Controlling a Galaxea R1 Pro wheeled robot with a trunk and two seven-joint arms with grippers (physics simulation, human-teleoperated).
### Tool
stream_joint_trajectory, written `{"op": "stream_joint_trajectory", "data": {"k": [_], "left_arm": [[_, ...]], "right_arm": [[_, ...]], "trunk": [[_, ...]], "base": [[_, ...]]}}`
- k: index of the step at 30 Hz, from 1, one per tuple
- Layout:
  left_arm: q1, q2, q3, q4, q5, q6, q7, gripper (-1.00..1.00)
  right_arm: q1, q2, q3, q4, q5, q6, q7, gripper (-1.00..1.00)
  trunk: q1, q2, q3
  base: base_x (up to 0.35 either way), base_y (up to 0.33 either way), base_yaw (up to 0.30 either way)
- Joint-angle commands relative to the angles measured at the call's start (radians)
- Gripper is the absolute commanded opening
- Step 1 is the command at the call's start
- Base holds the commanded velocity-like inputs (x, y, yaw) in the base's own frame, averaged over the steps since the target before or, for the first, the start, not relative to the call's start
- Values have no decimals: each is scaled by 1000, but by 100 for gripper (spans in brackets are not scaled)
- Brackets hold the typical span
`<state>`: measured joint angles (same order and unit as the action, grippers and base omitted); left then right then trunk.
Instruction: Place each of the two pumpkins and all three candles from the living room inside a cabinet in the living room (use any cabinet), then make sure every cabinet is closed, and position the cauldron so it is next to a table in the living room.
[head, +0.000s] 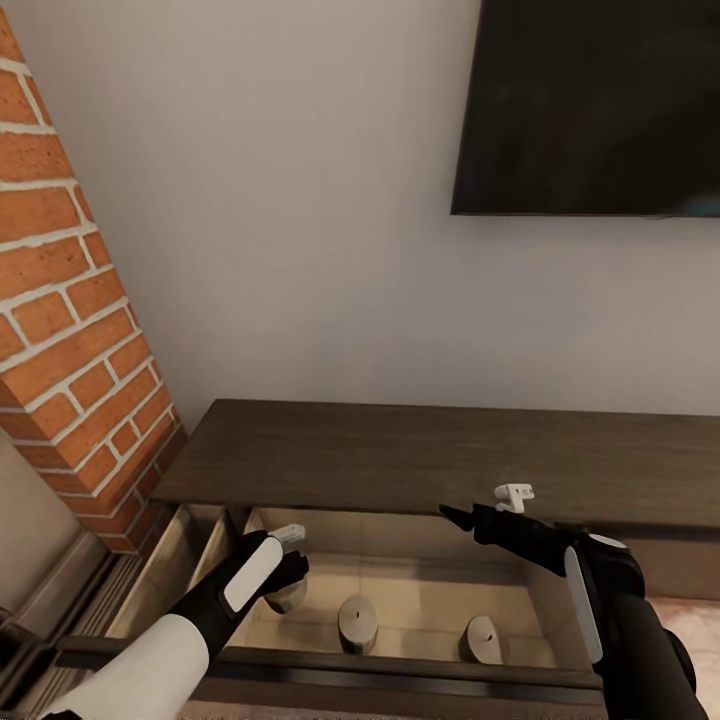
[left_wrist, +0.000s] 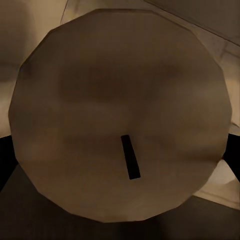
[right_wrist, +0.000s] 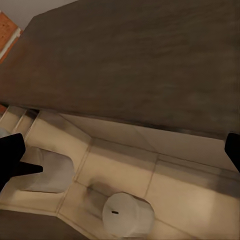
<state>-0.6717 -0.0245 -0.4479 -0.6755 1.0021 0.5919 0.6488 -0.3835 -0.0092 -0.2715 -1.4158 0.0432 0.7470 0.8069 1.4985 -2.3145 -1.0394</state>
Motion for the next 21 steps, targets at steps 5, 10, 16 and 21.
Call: {"op": "stream_joint_trajectory", "data": {"k": [5,10,16,21], "left_arm": [[0,-2,-2,1,-1,2,3,-100],[0,-4,-3,-4,-4,5,5,-100],[0,-5,-5,-10,-5,10,6,-100],[0,-9,-4,-15,-3,12,81,-100]], "right_arm": [[0,1,0,0,0,0,0,100],[0,0,0,0,0,0,0,100],[0,0,0,0,1,0,0,100],[0,1,0,0,0,0,0,100]], "trunk": [[19,-35,-16],[38,-70,-31],[61,-112,-50],[81,-147,-66]], "base": [[0,0,0],[0,0,0],[0,0,0],[0,0,0]]}}
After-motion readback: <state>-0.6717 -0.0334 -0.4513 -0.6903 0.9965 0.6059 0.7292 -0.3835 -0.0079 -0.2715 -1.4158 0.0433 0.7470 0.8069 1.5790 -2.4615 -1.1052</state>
